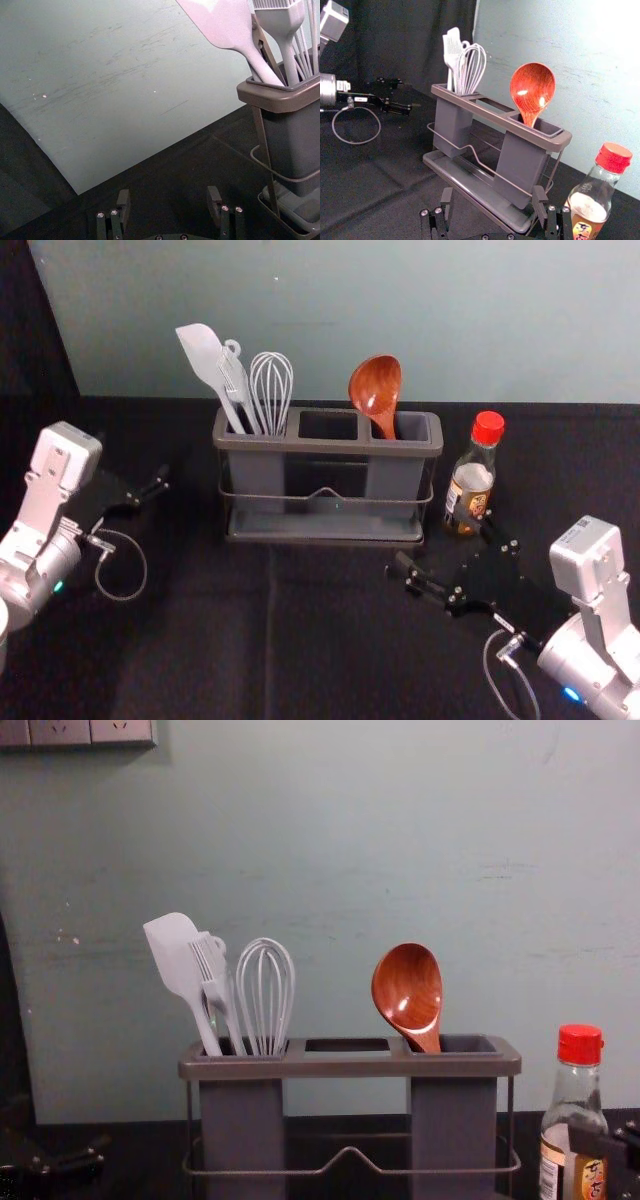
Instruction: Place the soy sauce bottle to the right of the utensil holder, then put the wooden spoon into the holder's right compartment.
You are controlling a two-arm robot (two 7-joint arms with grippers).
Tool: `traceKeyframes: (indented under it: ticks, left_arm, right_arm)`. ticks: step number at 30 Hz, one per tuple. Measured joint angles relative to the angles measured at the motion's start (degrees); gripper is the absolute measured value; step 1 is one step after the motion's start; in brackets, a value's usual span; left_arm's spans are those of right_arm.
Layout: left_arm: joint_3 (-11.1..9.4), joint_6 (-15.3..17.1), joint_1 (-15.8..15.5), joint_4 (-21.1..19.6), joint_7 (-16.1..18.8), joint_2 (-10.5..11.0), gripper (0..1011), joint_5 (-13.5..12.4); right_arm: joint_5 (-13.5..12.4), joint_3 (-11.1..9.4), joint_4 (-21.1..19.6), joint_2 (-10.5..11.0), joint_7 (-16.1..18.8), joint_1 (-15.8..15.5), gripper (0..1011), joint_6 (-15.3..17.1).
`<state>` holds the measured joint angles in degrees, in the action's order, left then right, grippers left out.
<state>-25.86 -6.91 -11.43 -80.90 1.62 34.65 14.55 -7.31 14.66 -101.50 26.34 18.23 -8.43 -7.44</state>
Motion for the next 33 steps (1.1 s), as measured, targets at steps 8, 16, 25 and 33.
traceKeyframes:
  ticks: [8, 16, 25, 33]
  left_arm:
    - [0.0, 0.0, 0.0, 0.0, 0.0, 0.0, 1005, 0.0]
    - [0.0, 0.0, 0.0, 0.0, 0.0, 0.0, 1005, 0.0]
    - [0.0, 0.0, 0.0, 0.0, 0.0, 0.0, 1005, 0.0]
    - [0.0, 0.0, 0.0, 0.0, 0.0, 0.0, 1005, 0.0]
  right_arm:
    - [-0.4, -0.5, 0.3, -0.9, 0.8, -0.1, 1004, 0.7]
    - [-0.3, -0.5, 0.2, -0.8, 0.8, -0.1, 1004, 0.7]
    - [-0.3, -0.4, 0.1, -0.7, 0.7, -0.1, 1004, 0.6]
    - [-0.3, -0.4, 0.1, -0.6, 0.7, 0.0, 1004, 0.6]
